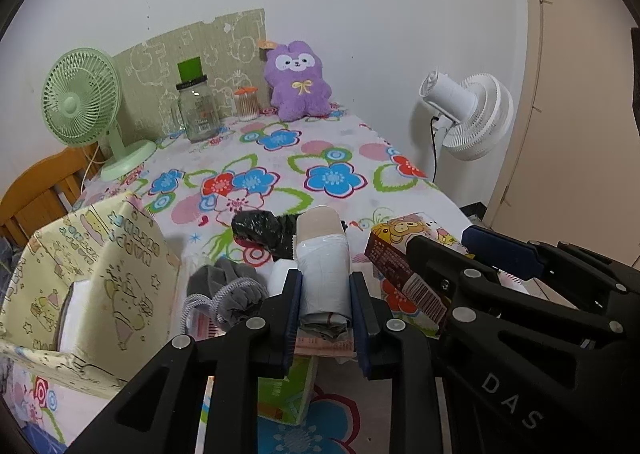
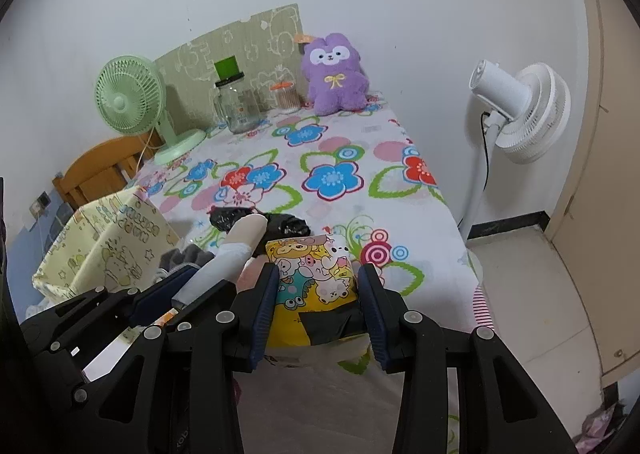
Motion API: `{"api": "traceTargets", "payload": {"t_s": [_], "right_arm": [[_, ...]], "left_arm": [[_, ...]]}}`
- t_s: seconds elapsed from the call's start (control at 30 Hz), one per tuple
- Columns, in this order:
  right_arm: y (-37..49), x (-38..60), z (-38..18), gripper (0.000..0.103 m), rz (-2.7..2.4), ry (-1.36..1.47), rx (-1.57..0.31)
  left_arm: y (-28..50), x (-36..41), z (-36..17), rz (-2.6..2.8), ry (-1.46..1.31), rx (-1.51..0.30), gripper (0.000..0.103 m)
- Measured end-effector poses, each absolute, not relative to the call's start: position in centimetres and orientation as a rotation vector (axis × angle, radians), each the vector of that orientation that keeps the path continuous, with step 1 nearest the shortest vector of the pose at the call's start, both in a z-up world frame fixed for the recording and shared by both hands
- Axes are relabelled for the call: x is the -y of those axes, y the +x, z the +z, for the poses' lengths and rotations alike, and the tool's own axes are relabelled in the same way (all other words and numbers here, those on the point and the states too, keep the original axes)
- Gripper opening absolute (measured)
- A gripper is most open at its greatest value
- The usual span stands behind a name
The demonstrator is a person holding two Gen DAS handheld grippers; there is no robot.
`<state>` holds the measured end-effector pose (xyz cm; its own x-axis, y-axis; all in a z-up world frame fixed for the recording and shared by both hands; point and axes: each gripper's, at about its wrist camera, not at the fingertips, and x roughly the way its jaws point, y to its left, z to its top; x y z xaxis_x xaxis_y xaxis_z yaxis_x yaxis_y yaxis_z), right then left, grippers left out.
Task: Organize soft objects
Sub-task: 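Grasp and lift the white rolled cloth with left tool while right tool lifts the yellow box, then carry both held items over the yellow-green paper box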
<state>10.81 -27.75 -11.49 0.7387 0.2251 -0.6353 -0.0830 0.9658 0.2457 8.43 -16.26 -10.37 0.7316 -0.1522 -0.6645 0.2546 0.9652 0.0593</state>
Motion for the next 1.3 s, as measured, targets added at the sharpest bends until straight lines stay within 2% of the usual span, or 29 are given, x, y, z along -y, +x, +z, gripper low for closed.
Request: {"api": "traceTargets", "payload": {"t_s": [0.83, 1.3], "right_arm": [[9.6, 23.0, -4.3, 0.045, 0.138, 0.180, -0.636], [10.8, 17.3, -2.5, 0.045, 0.203, 0.143, -0.635]], "left_arm": [[7.9, 11.1, -4.2, -0.215, 0.137, -0.629, 0.022], [8.7, 5.8, -3.3, -0.158, 0.111, -0.631, 0.023]]}}
